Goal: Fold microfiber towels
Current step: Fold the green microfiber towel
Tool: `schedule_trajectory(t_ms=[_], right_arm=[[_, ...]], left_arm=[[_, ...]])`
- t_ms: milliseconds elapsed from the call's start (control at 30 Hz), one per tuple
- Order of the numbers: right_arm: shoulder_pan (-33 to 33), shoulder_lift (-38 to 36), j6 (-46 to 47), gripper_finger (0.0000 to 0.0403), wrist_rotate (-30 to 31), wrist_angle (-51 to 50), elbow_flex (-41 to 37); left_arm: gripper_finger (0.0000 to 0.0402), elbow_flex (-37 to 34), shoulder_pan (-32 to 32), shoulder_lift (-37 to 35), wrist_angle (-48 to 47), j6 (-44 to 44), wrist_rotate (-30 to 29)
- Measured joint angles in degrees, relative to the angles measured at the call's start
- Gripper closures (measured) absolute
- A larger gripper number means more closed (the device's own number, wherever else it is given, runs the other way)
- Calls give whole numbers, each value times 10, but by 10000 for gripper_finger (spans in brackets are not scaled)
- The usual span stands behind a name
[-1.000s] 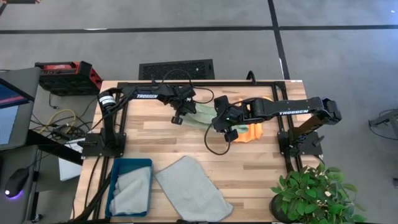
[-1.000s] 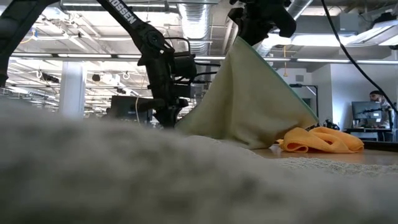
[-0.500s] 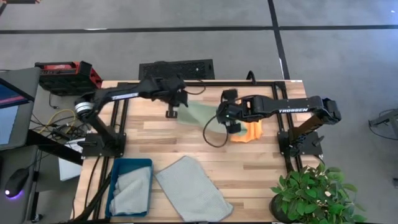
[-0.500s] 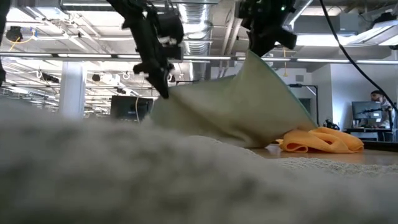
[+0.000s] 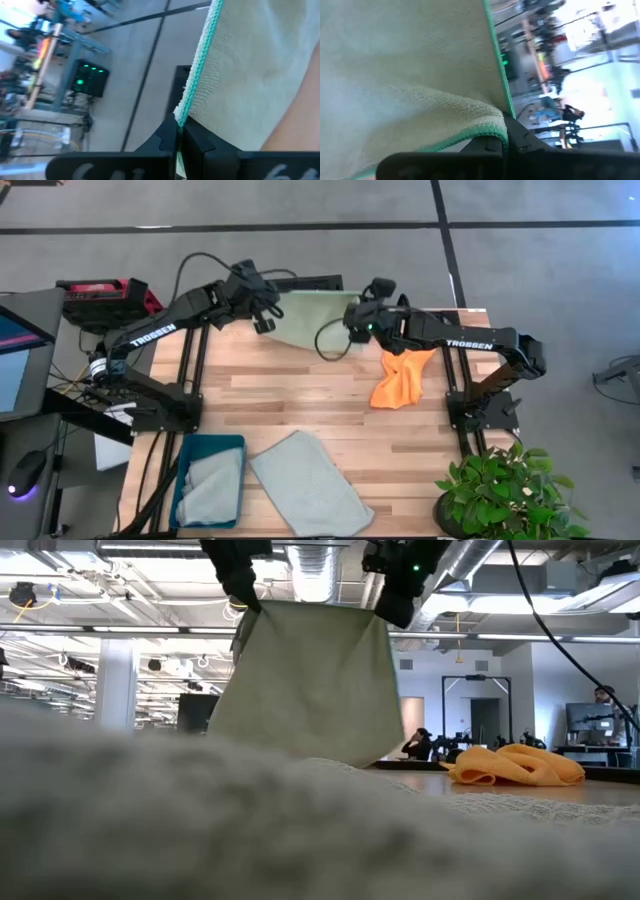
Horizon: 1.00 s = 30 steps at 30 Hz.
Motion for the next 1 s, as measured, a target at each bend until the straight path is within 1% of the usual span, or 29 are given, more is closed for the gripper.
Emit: schedule_trajectory(t_ms=[100,200,333,433,500,567,667,733,800,900,1000], right_arm=[[-15,1,-35,397,12,72,0],[-19,1,-58,397,25,94,0],[-2,1,-54,397,51,65,0],[21,1,-15,397,59,9,0],[36,1,22,397,56,-42,0],[51,1,65,397,37,-101,0],[72,1,133,397,-20,-175,0],[86,2,169,397,-51,-204,-1],[107,4,187,397,-64,-206,-10],[136,5,190,397,-72,-210,-25],[159,5,210,397,-111,-212,-33]], left_arm=[[401,20,9,0,0,24,-2],[401,24,9,0,0,32,-2],[401,24,-13,0,-14,34,-6],[401,22,-47,0,-46,31,-6],[401,22,-70,0,-80,9,-5],[402,22,-95,0,-114,-28,-3],[401,22,-128,0,-170,-96,4],[401,22,-150,0,-206,-142,22],[401,22,-172,0,-237,-182,38],[401,22,-201,0,-266,-231,42],[401,22,-229,0,-294,-272,43]])
